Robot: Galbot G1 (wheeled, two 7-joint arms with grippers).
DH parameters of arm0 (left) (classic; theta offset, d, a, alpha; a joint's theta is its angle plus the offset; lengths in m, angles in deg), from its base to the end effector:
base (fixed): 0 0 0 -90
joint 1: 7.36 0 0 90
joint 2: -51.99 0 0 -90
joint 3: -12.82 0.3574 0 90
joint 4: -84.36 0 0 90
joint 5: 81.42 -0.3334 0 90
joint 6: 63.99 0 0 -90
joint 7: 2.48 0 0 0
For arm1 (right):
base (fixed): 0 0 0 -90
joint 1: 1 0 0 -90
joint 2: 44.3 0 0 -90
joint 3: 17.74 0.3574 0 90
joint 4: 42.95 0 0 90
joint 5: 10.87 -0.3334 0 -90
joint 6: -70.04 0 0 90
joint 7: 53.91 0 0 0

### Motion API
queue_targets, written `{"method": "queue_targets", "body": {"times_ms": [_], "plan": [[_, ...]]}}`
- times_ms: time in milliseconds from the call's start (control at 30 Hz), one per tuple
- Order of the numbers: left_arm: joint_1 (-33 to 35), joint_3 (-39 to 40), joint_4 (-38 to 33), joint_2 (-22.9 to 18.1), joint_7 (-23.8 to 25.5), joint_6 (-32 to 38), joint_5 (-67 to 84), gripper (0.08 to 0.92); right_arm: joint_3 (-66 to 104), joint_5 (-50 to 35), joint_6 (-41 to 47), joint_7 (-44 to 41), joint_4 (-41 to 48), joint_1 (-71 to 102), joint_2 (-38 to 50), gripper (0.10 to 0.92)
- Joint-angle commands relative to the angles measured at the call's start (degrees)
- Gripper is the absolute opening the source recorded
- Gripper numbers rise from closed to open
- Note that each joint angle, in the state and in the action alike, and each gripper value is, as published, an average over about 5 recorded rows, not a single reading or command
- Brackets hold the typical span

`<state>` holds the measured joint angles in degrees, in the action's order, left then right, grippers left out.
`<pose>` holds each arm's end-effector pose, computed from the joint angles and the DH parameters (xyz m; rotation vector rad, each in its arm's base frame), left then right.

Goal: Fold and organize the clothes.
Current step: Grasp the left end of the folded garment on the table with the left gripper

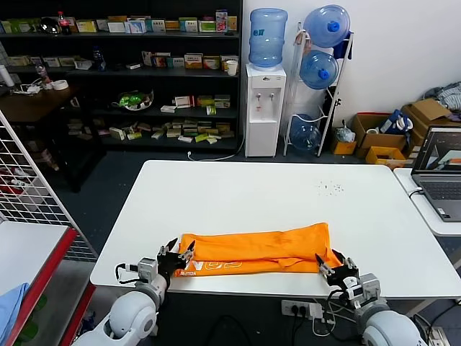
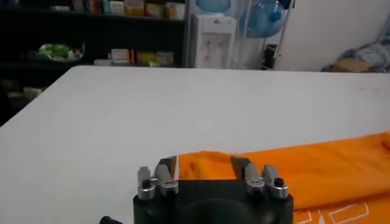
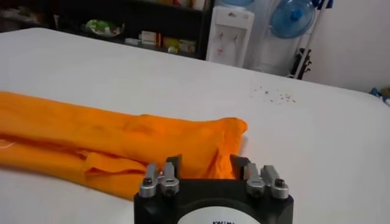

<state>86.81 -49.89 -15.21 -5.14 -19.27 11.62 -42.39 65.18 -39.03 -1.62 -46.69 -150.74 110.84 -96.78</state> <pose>0.2670 0.0373 -0.3558 -0.2838 -2.6576 0.0453 0.2082 -0.1246 -0.3274 0.2092 -2.6340 0.2247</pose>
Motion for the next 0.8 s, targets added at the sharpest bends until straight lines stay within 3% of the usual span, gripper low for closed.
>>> {"method": "queue_targets", "body": {"times_ms": [33, 133, 233, 800], "plan": [[-0.36, -0.40, 4.20, -1.83, -2.13, -3.92, 6.24, 0.716, 0.36, -0.03, 0.15, 0.12, -1.25, 1.51, 0.03, 0.683], [-0.52, -0.54, 4.61, -1.95, -2.65, -4.77, 7.39, 0.787, 0.71, -0.03, 0.05, 0.13, -1.78, 1.90, 0.04, 0.764], [-0.46, -0.54, 4.38, -1.98, -2.45, -4.76, 7.47, 0.784, 1.05, -0.06, -0.04, 0.19, -2.23, 2.07, 0.00, 0.812], [-1.05, -0.65, 2.73, -3.19, -0.65, -4.20, 6.24, 0.304, 1.51, 2.46, -1.62, 0.71, -1.86, 0.19, -2.73, 0.823]]}}
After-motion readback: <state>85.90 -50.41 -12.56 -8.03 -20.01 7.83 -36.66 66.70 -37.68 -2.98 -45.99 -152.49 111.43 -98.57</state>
